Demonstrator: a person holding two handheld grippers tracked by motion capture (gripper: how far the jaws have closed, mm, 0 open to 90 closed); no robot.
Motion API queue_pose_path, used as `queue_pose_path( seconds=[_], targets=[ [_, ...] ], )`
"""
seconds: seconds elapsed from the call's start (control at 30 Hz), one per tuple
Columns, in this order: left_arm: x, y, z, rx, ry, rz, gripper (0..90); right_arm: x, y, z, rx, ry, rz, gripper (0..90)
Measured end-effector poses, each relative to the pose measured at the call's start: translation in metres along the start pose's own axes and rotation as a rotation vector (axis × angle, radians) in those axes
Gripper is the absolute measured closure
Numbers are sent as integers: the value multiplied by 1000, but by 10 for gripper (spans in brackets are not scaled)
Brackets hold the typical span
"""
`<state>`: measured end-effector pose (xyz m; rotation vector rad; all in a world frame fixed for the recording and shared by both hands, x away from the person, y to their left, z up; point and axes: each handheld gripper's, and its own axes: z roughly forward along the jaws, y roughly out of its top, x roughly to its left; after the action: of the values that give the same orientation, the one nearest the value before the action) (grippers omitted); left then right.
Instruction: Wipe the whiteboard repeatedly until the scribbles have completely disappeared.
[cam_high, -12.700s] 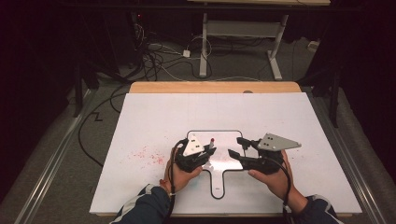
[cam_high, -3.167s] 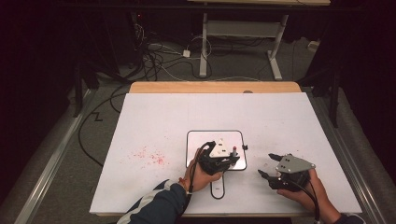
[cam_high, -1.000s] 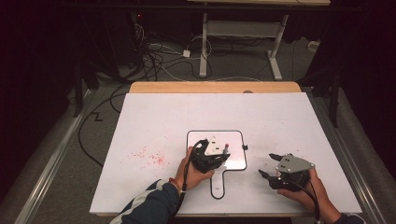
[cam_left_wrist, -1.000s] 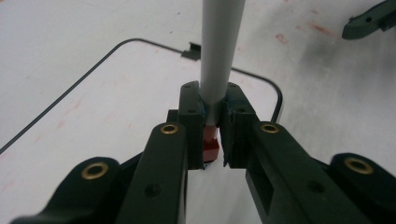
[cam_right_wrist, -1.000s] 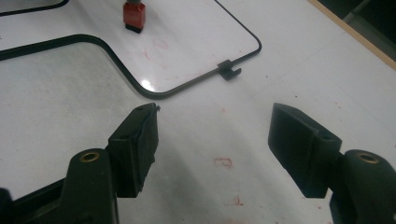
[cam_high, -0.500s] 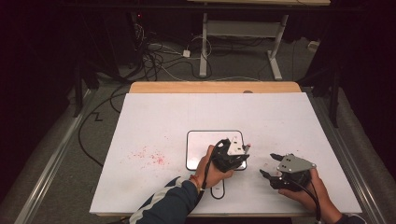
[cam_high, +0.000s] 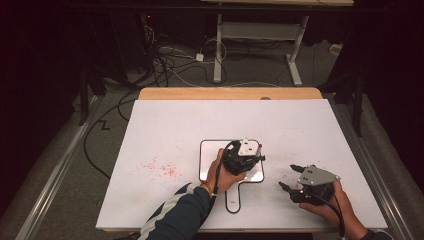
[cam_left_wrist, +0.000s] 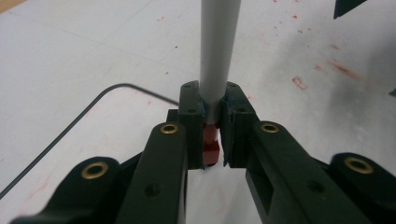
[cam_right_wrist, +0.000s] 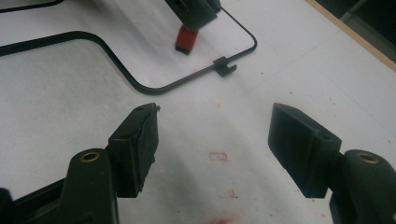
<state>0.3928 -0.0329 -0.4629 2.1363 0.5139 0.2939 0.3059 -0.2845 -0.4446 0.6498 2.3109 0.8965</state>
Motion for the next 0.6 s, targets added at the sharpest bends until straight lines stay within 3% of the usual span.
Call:
queue_pose_path(
  seconds=[0.13,0.23,0.4,0.5,0.6],
  targets=[
    [3,-12,-13,-6,-7,-1,788,0,0,0,0,-3,3,341],
    [6,-18,-23,2,12,1,788,1,1,1,4,0,0,341],
    [13,-22,-26,-7,16,-36,788,2,2,3,8,6,-5,341],
    [5,-17,-19,-8,-15,-31,789,3,3,5,13,11,-9,341],
    [-13,-11,-12,-10,-49,17,789,3,4,6,13,16,-10,341]
  ],
)
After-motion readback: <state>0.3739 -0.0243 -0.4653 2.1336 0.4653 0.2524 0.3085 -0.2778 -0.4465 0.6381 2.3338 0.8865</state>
